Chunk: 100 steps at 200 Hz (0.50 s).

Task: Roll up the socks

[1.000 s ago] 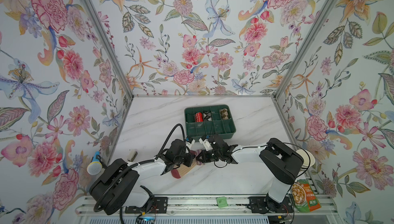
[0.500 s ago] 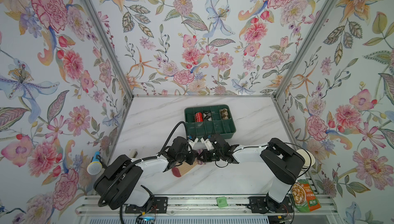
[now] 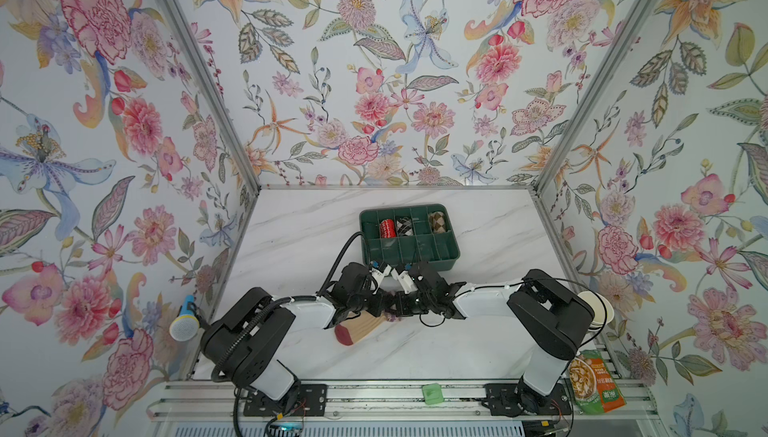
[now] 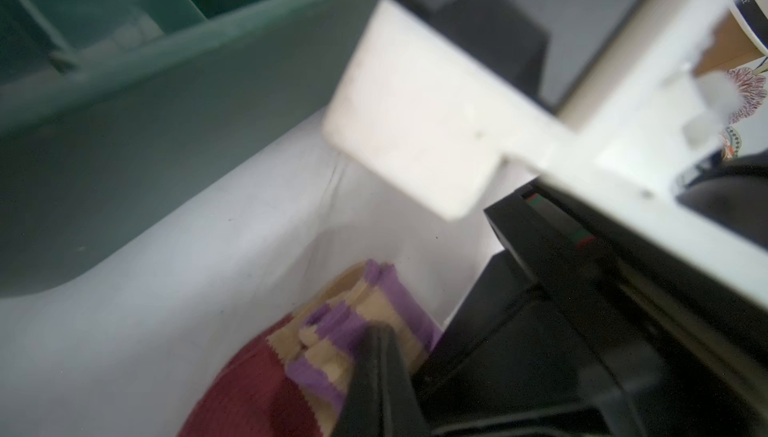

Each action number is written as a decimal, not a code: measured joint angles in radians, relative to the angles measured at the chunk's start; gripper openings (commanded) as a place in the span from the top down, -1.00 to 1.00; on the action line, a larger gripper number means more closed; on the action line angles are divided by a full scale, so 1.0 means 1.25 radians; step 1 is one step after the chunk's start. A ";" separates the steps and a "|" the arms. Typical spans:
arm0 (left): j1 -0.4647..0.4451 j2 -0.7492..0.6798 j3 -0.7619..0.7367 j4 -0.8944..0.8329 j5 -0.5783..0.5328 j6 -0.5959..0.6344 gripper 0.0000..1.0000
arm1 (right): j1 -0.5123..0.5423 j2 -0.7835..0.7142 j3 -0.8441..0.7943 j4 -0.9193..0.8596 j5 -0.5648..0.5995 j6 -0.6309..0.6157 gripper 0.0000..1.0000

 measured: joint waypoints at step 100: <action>0.002 0.051 0.012 0.049 0.013 0.006 1.00 | -0.010 -0.021 -0.009 -0.009 -0.004 -0.009 0.68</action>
